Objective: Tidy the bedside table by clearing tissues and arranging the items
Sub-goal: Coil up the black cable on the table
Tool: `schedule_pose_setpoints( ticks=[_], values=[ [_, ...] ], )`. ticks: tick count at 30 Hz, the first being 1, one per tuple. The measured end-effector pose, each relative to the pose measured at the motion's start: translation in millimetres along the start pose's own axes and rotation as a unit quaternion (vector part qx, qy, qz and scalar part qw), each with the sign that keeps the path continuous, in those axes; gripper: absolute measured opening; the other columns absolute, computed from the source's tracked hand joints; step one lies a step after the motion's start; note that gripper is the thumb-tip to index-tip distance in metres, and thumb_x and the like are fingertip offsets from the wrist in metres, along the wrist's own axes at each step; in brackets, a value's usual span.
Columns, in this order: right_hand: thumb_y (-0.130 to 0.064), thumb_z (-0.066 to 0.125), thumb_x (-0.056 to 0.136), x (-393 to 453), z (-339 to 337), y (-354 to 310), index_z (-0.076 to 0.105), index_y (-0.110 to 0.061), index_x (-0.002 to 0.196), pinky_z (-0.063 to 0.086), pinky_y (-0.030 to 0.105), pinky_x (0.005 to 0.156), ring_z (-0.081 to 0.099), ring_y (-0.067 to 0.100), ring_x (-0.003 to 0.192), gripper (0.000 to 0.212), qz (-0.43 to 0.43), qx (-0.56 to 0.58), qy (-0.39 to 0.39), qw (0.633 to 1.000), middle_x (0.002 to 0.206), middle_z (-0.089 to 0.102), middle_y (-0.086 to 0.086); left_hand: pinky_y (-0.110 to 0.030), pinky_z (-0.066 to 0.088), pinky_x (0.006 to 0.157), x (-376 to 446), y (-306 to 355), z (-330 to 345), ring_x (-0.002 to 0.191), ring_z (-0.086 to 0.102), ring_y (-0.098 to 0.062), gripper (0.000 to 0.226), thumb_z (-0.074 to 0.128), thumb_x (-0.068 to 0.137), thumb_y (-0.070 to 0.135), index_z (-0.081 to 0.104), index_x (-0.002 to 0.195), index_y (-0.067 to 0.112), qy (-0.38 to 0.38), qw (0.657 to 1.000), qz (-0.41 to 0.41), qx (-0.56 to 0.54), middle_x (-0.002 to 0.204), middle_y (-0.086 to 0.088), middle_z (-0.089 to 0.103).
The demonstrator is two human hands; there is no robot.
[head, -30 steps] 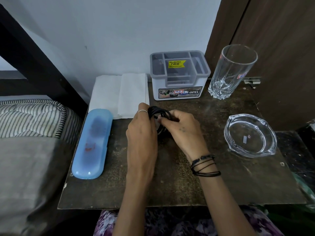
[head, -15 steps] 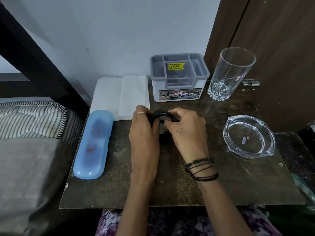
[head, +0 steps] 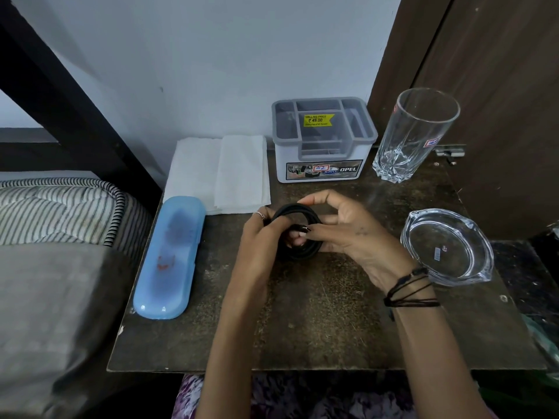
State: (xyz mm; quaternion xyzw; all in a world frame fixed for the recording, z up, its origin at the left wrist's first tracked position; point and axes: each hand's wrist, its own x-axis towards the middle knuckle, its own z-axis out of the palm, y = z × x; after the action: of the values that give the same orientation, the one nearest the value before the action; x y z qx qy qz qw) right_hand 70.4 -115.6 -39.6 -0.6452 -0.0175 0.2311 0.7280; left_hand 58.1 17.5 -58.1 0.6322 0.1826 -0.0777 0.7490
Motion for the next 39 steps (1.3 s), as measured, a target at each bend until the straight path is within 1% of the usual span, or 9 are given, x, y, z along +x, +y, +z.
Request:
schedule_pose_setpoints(
  ticks=[3, 7, 10, 12, 17, 27, 33, 37, 39],
  values=[
    [0.01, 0.068, 0.073, 5.1, 0.3, 4.2, 0.061, -0.018, 0.094, 0.055, 0.019, 0.055, 0.065, 0.001, 0.061, 0.036, -0.024, -0.068, 0.011, 0.997, 0.08, 0.067, 0.001, -0.019, 0.047, 0.045, 0.0, -1.5, -0.7, 0.061, 0.06, -0.014, 0.013, 0.055, 0.086, 0.014, 0.061, 0.093, 0.004, 0.016, 0.998, -0.022, 0.062, 0.063, -0.002, 0.062],
    [-0.004, 0.074, 0.067, 8.4, -1.7, 8.8, 0.065, -0.023, 0.096, 0.056, 0.027, 0.064, 0.069, 0.008, 0.07, 0.037, -0.073, -0.099, 0.003, 0.992, 0.093, 0.069, -0.004, -0.017, 0.044, 0.039, 0.1, -0.4, 0.3, 0.062, 0.059, -0.016, 0.008, 0.055, 0.088, 0.014, 0.058, 0.08, 0.014, 0.026, 0.997, -0.036, 0.058, 0.062, -0.001, 0.058],
    [-0.018, 0.073, 0.059, 8.8, -1.7, 10.0, 0.069, -0.023, 0.093, 0.056, 0.019, 0.069, 0.069, 0.006, 0.078, 0.035, -0.109, -0.086, -0.01, 0.99, 0.099, 0.068, -0.007, -0.02, 0.046, 0.042, 0.2, 0.0, -0.3, 0.068, 0.06, -0.016, 0.009, 0.054, 0.088, 0.015, 0.058, 0.08, 0.017, 0.03, 0.997, -0.052, 0.047, 0.073, -0.003, 0.061],
    [-0.022, 0.072, 0.059, 10.3, -1.9, 11.5, 0.07, -0.024, 0.088, 0.052, 0.014, 0.074, 0.066, 0.0, 0.088, 0.029, -0.127, -0.125, -0.003, 0.984, 0.109, 0.063, -0.004, -0.02, 0.047, 0.043, -0.3, -0.7, -1.0, 0.071, 0.061, -0.016, 0.006, 0.053, 0.089, 0.014, 0.059, 0.087, 0.014, 0.029, 0.997, -0.063, 0.037, 0.077, -0.004, 0.061],
    [-0.021, 0.074, 0.058, 12.1, -5.2, 16.3, 0.073, -0.026, 0.081, 0.051, 0.017, 0.083, 0.065, 0.007, 0.098, 0.023, -0.13, -0.112, -0.032, 0.985, 0.115, 0.061, 0.0, -0.02, 0.05, 0.045, -1.1, -1.2, -0.5, 0.078, 0.064, -0.017, 0.022, 0.048, 0.092, 0.015, 0.056, 0.111, 0.009, 0.026, 0.996, -0.088, 0.013, 0.098, -0.011, 0.064],
    [-0.033, 0.074, 0.065, 11.8, -10.1, 21.4, 0.073, -0.033, 0.087, 0.04, 0.025, 0.104, 0.051, 0.0, 0.118, 0.022, -0.145, -0.183, -0.085, 0.969, 0.12, 0.058, -0.013, -0.018, 0.048, 0.039, 0.4, -2.0, -0.4, 0.069, 0.061, -0.015, 0.027, 0.045, 0.094, 0.015, 0.051, 0.12, 0.01, 0.043, 0.993, -0.114, 0.005, 0.089, -0.008, 0.062],
    [-0.017, 0.056, 0.091, 19.6, -2.1, 24.9, 0.064, -0.015, 0.096, 0.052, 0.022, 0.082, 0.065, 0.009, 0.094, 0.01, -0.176, -0.11, 0.092, 0.974, 0.096, 0.069, 0.0, -0.018, 0.047, 0.041, 0.7, -0.5, 1.9, 0.058, 0.061, -0.009, 0.017, 0.052, 0.093, 0.02, 0.056, 0.104, 0.008, 0.04, 0.995, -0.083, -0.029, 0.07, -0.002, 0.059],
    [-0.02, 0.053, 0.092, 22.4, 2.6, 26.9, 0.058, -0.009, 0.095, 0.052, 0.039, 0.077, 0.064, 0.015, 0.09, 0.013, -0.124, -0.056, 0.178, 0.975, 0.088, 0.065, 0.003, -0.021, 0.052, 0.053, -1.0, -0.9, 0.5, 0.08, 0.063, -0.017, 0.013, 0.055, 0.091, 0.021, 0.056, 0.102, 0.014, -0.004, 0.998, -0.044, 0.048, 0.086, -0.007, 0.065],
    [-0.017, 0.053, 0.092, 22.9, 4.6, 26.8, 0.057, -0.009, 0.099, 0.055, 0.04, 0.077, 0.064, 0.02, 0.091, 0.011, -0.079, -0.006, 0.181, 0.98, 0.087, 0.064, 0.004, -0.021, 0.052, 0.058, -1.1, -2.0, -2.5, 0.085, 0.062, -0.017, 0.009, 0.058, 0.089, 0.019, 0.055, 0.098, 0.018, 0.007, 0.989, 0.001, 0.144, 0.09, -0.003, 0.065]
  ],
)
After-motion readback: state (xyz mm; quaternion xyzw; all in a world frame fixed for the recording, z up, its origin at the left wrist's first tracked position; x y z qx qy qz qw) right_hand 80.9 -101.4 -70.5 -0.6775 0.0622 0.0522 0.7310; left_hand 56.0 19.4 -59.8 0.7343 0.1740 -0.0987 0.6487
